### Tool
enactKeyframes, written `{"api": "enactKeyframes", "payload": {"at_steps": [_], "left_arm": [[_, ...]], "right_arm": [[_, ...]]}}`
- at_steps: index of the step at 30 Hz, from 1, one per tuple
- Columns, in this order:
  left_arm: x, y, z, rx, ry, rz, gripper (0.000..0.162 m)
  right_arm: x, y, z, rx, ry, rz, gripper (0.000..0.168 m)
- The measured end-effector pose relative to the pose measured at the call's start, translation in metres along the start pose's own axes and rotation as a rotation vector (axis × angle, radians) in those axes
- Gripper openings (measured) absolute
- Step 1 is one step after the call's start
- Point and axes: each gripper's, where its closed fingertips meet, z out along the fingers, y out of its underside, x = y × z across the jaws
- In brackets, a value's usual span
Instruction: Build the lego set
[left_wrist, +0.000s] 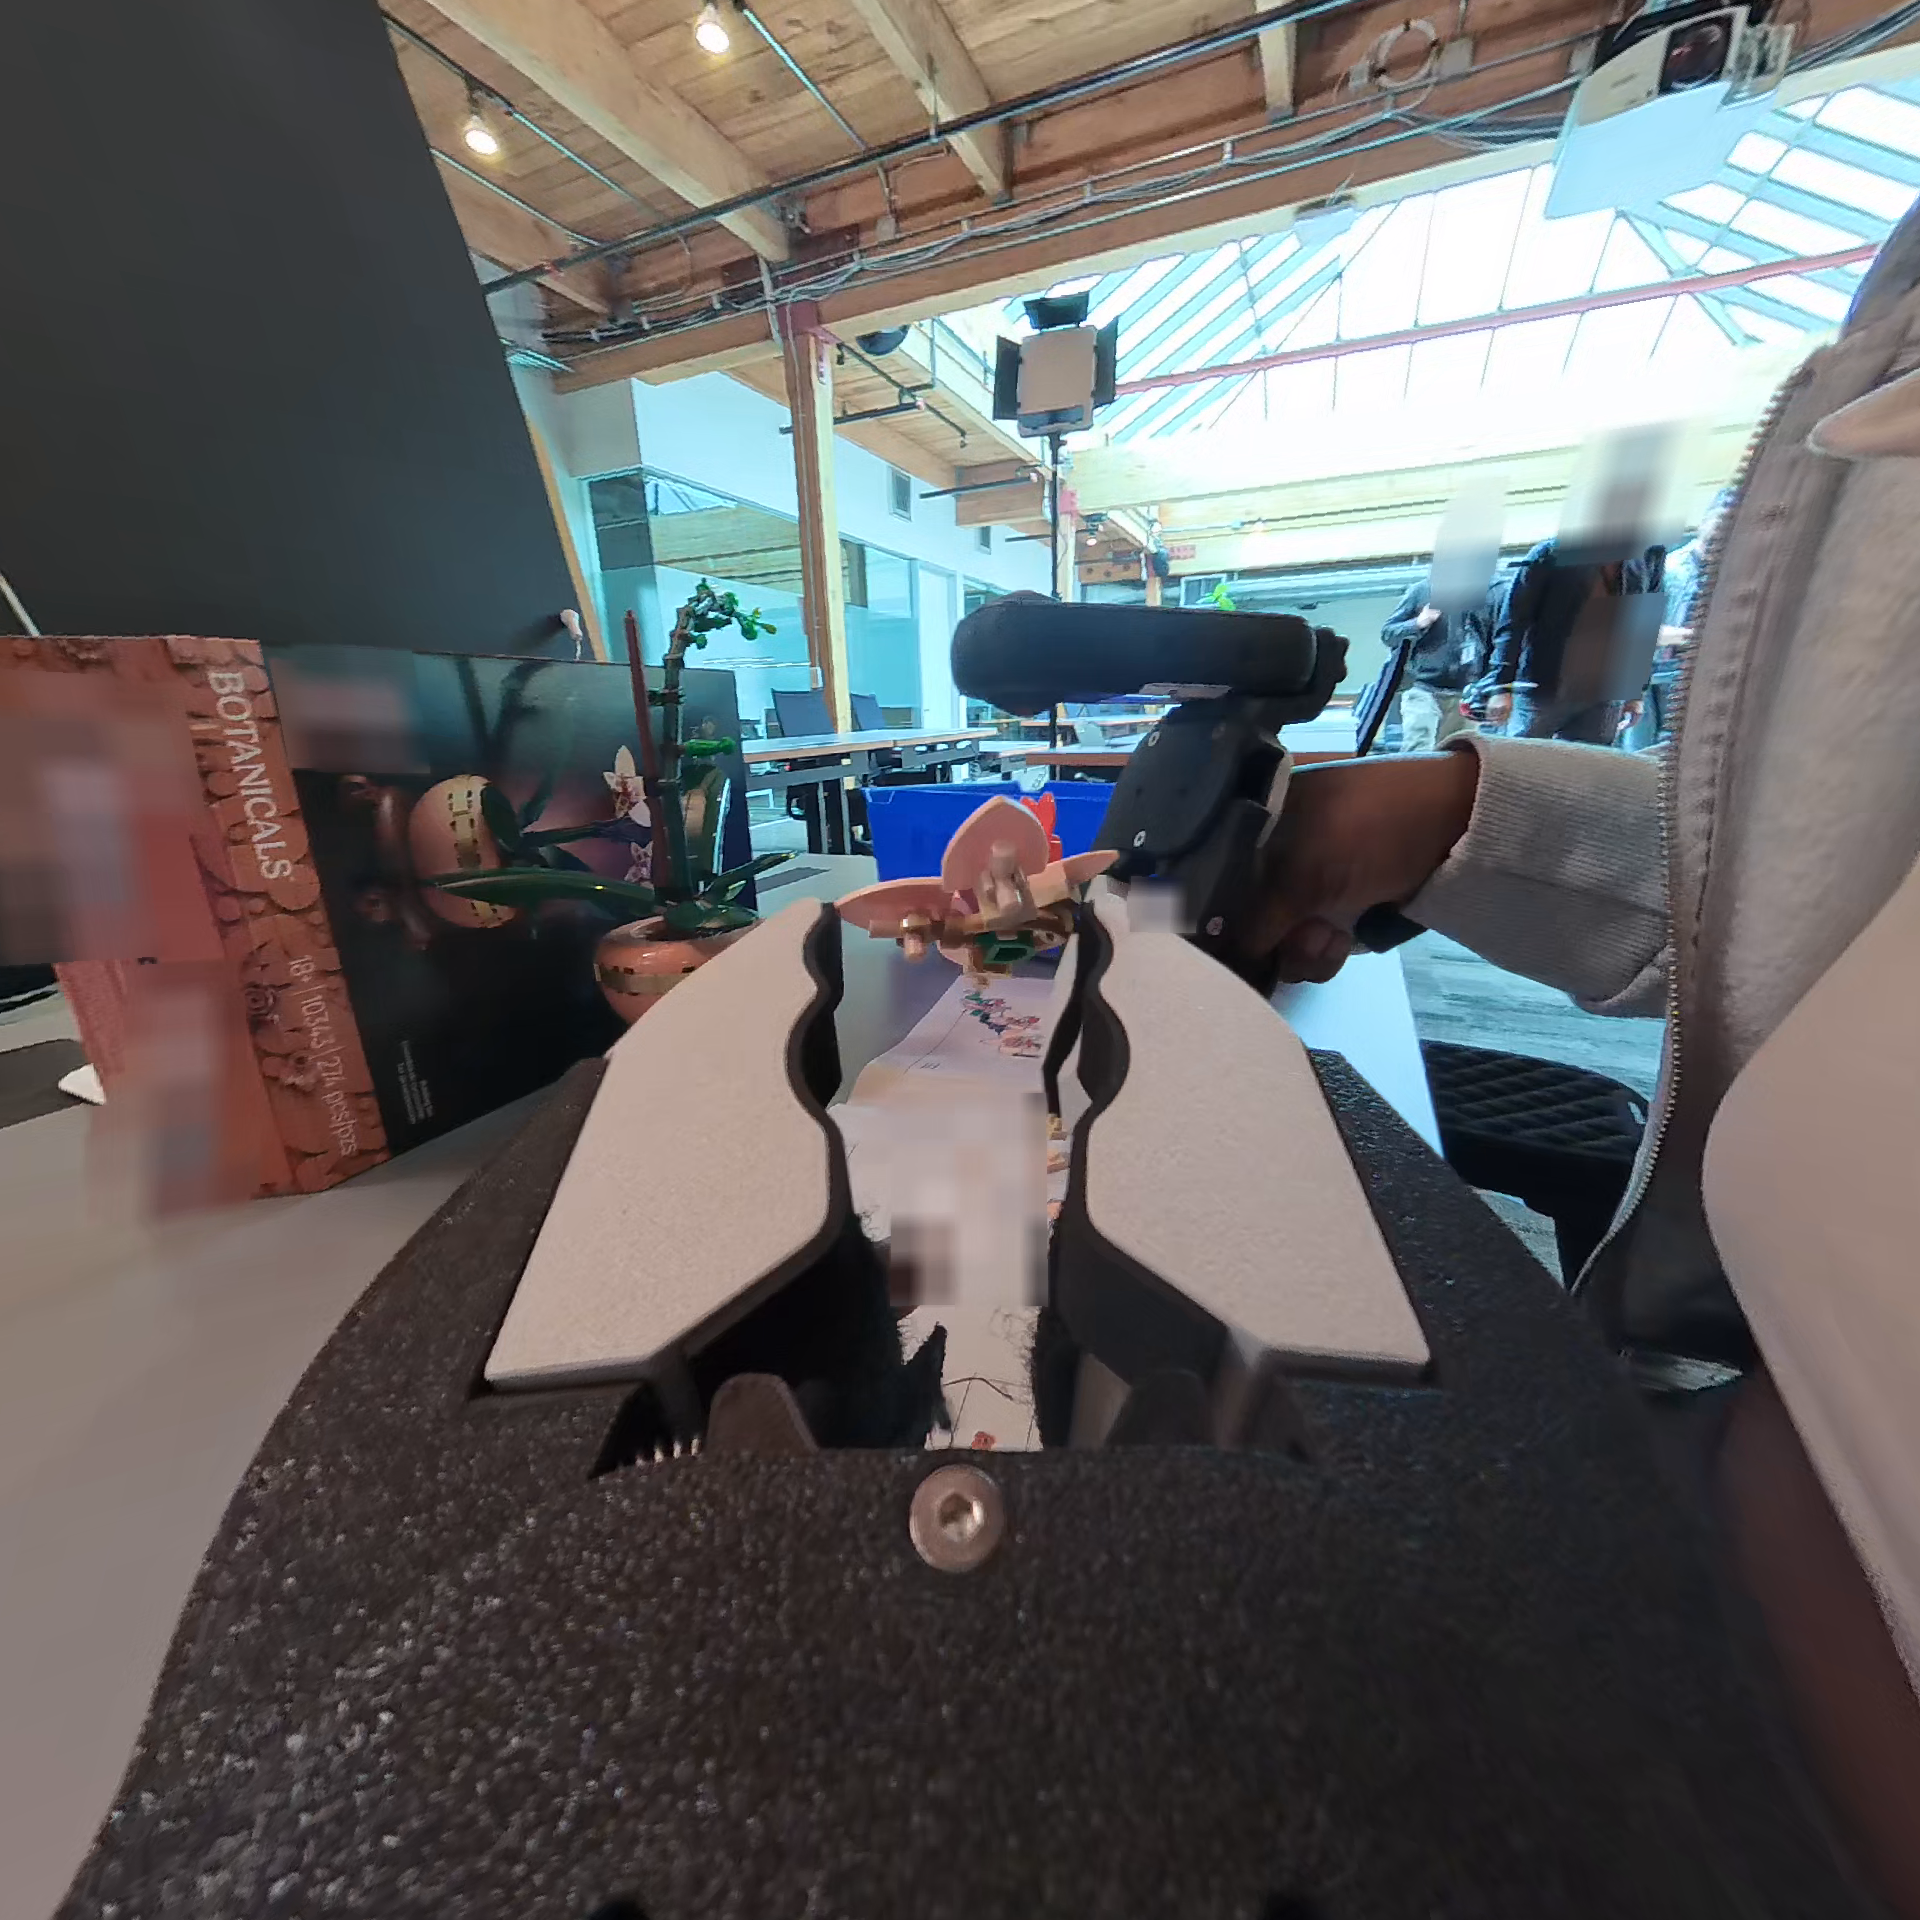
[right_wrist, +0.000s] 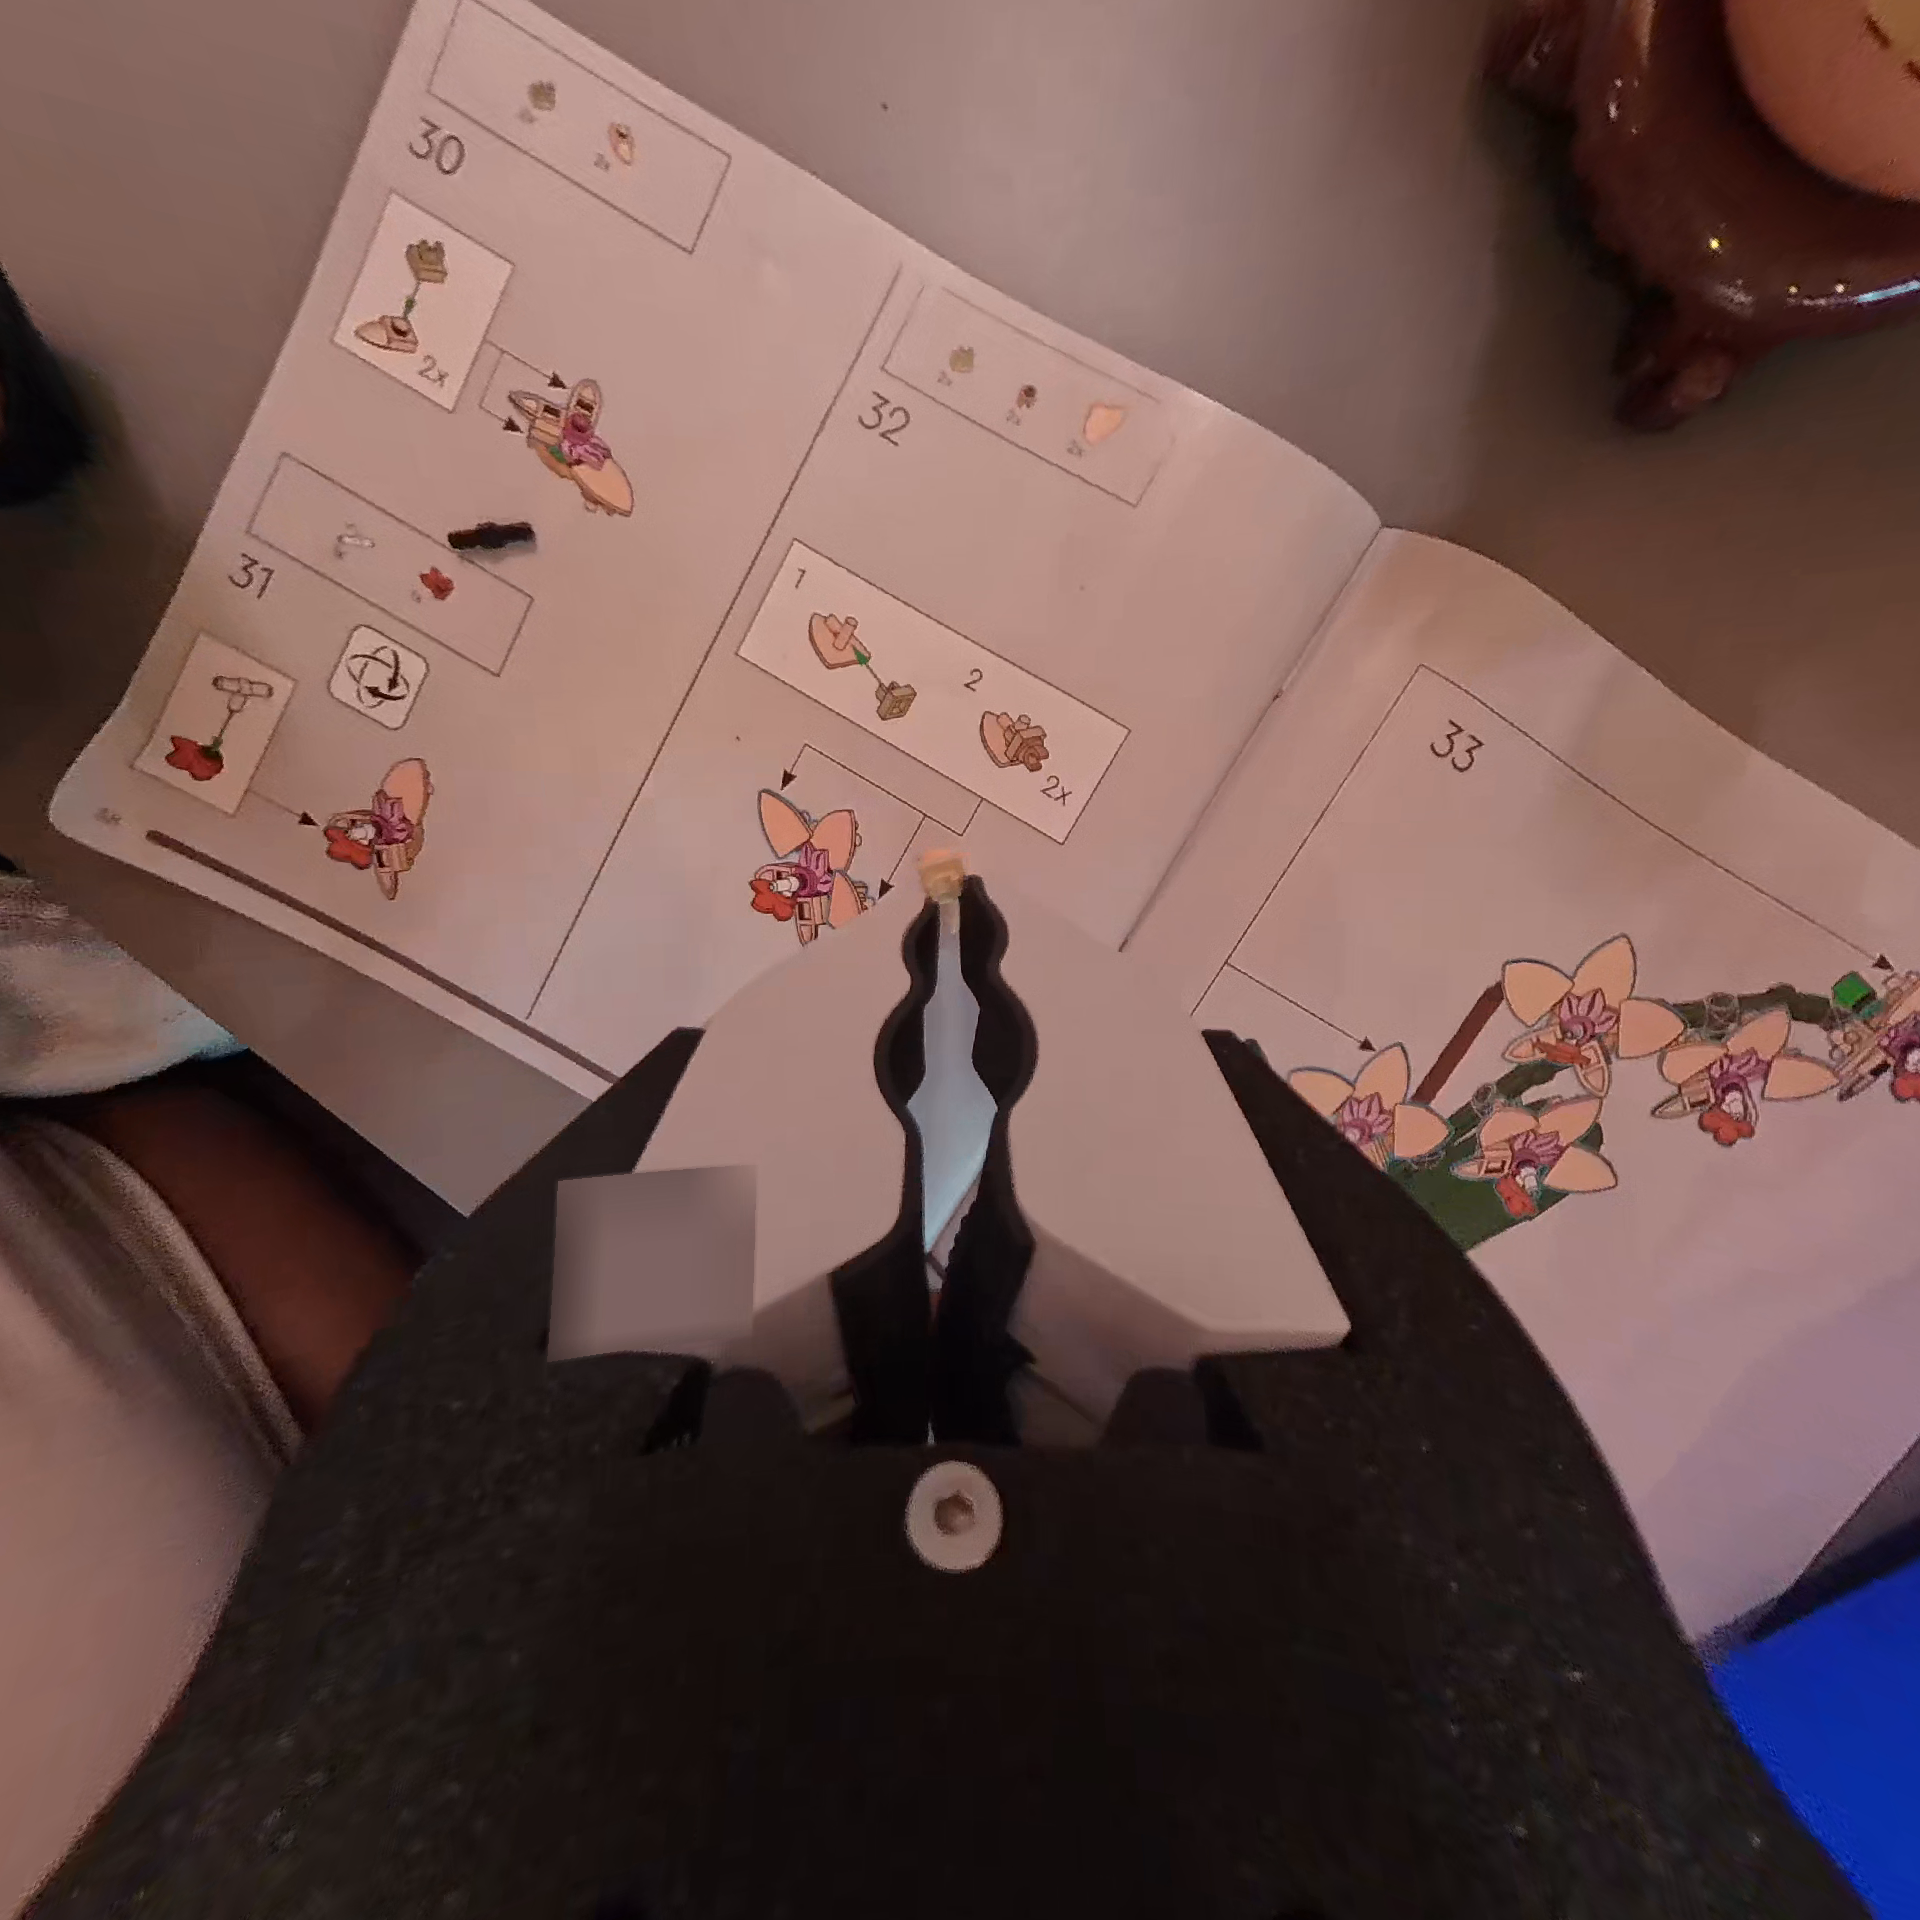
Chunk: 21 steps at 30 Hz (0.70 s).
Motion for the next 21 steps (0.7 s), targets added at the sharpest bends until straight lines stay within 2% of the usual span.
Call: {"api": "enactKeyframes", "payload": {"at_steps": [21], "left_arm": [[-0.0029,-0.0051,-0.0017,0.042,0.013,-0.043,0.043]], "right_arm": [[0.0009,0.0042,0.0061,-0.142,0.075,0.014,0.004]]}}
